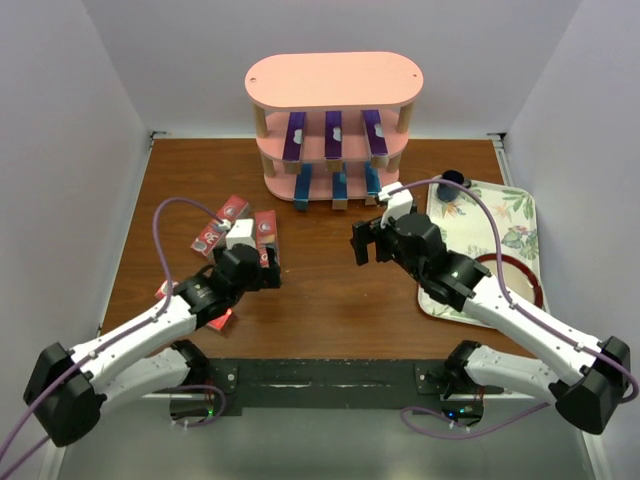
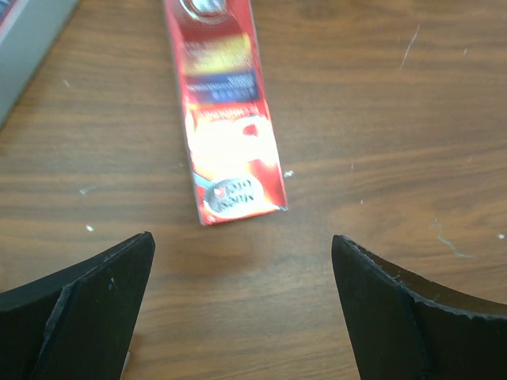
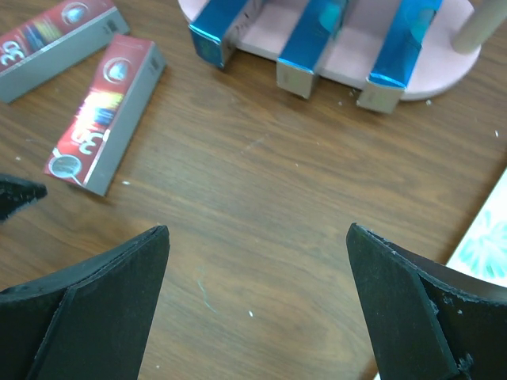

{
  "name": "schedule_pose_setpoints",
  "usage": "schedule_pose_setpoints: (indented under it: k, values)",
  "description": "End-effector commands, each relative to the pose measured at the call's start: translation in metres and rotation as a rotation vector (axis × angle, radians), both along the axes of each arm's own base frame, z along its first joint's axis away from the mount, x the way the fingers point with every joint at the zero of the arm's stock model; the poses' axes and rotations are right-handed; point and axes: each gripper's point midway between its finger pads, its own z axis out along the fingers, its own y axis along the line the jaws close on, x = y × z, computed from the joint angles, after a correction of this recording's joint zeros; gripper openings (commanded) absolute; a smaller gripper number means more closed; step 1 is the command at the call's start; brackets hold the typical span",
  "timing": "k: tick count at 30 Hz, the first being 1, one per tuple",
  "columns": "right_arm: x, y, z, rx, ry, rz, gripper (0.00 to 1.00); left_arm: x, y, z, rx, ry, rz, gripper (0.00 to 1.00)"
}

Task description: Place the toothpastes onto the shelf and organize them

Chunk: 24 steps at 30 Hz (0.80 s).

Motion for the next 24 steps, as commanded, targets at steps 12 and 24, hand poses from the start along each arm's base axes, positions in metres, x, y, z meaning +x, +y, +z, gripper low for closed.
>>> schedule_pose_setpoints:
  k: [12, 24]
  values:
    - [-0.002, -0.028, -0.007, 0.009, -0.049, -0.085, 0.99, 0.019, 0.006, -0.040, 0.174, -0.124, 0.200, 0.99]
    - [-0.001, -0.032, -0.018, -0.021, -0.034, -0.089, 0.99, 0.038, -0.016, -0.052, 0.129, -0.172, 0.188, 0.93]
